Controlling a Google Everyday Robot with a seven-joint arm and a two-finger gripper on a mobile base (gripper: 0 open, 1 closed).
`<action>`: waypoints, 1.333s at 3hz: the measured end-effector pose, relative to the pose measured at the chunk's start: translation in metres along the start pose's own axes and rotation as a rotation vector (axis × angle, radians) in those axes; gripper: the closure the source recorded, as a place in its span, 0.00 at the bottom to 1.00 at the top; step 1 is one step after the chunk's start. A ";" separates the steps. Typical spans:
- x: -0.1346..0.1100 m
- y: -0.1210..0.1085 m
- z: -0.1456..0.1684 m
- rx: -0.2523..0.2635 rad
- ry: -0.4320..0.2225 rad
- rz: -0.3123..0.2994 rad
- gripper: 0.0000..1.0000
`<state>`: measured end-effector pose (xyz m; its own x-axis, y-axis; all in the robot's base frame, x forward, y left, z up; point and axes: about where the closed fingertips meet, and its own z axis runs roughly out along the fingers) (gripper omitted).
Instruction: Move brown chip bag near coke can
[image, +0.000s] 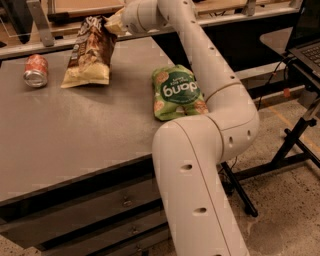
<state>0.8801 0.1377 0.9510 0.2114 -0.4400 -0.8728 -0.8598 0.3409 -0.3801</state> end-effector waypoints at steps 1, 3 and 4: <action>-0.007 0.011 0.020 -0.032 -0.030 0.020 0.99; -0.004 0.019 0.032 -0.060 -0.029 0.052 0.46; -0.002 0.020 0.034 -0.062 -0.028 0.060 0.13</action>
Offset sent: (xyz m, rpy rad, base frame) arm 0.0382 0.0295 0.0043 0.0396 0.0717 0.0561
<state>0.8780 0.1734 0.9353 0.1708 -0.3964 -0.9021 -0.8982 0.3136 -0.3079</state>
